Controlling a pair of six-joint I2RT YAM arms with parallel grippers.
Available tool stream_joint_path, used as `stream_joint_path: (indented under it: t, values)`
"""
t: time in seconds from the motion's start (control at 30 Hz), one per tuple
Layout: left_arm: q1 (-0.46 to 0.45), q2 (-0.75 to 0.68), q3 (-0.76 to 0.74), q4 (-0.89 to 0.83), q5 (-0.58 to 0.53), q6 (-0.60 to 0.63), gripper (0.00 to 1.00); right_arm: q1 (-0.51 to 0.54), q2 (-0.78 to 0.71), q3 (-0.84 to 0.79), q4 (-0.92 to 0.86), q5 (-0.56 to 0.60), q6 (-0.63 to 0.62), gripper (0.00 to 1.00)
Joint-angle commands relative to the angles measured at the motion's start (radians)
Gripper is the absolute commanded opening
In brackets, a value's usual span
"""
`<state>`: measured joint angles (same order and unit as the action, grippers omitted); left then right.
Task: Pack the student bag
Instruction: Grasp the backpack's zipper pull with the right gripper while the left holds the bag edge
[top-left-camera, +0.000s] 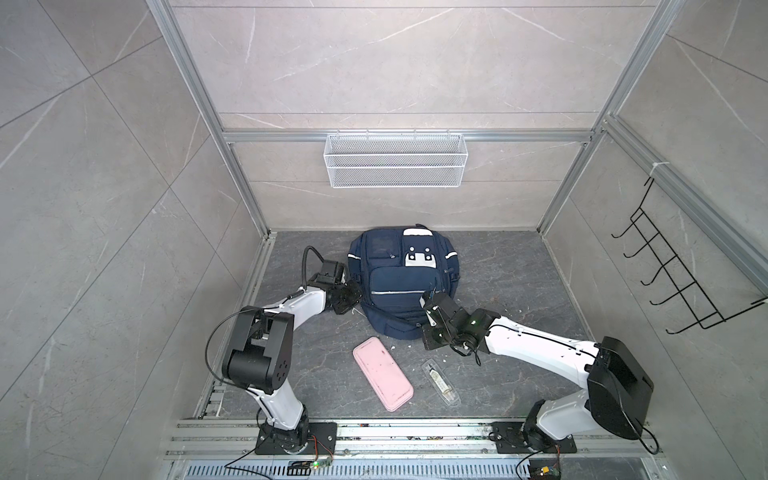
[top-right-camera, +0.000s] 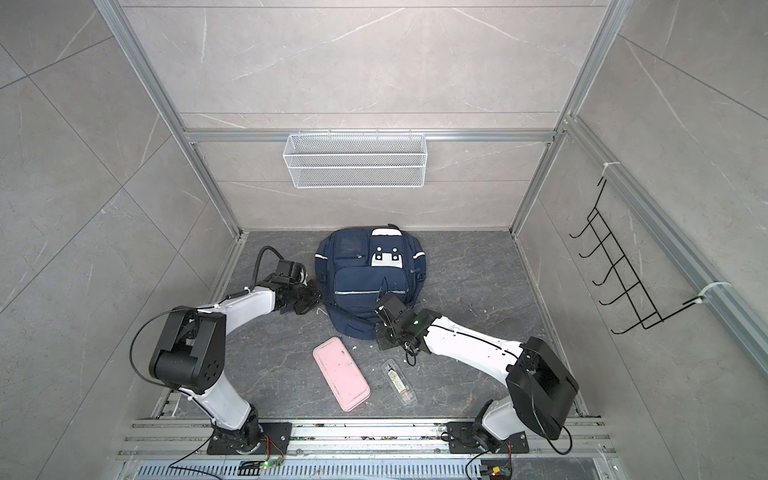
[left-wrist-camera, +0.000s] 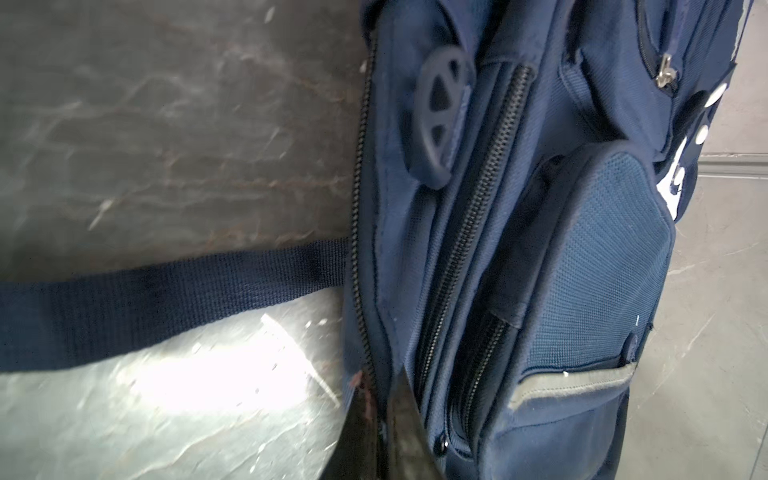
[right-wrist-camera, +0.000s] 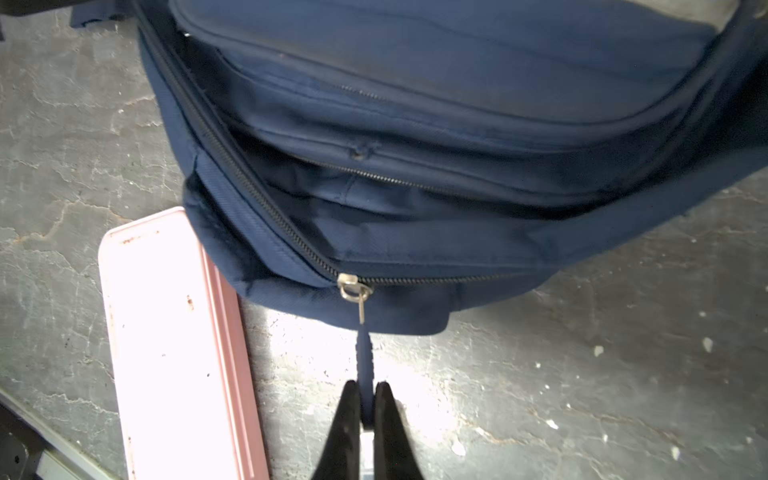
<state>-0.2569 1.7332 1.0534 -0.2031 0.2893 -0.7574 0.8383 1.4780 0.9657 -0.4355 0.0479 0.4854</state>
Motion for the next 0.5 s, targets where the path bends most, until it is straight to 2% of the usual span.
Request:
stream_joint_path:
  t: [0.0, 0.07, 0.13, 0.2, 0.23, 0.47]
  values:
    - [0.026, 0.022, 0.082, 0.033, -0.024, 0.042, 0.05, -0.006, 0.018, -0.014, -0.036, -0.016, 0.011, 0.0]
    - [0.011, 0.003, 0.074, 0.029, -0.018, 0.049, 0.19, -0.004, 0.036, -0.001, -0.018, -0.031, 0.017, 0.0]
    - [-0.009, -0.037, 0.048, 0.019, -0.016, 0.055, 0.44, -0.003, 0.052, 0.007, 0.01, -0.048, 0.024, 0.0]
    - [-0.026, -0.084, 0.013, 0.008, -0.011, 0.06, 0.63, 0.0, 0.067, 0.022, 0.024, -0.066, 0.025, 0.0]
    - [-0.036, -0.112, -0.004, -0.008, -0.016, 0.067, 0.67, 0.004, 0.074, 0.032, 0.026, -0.072, 0.025, 0.0]
    - [-0.121, -0.268, -0.121, -0.027, -0.013, 0.03, 0.67, 0.04, 0.087, 0.09, 0.021, -0.09, 0.012, 0.0]
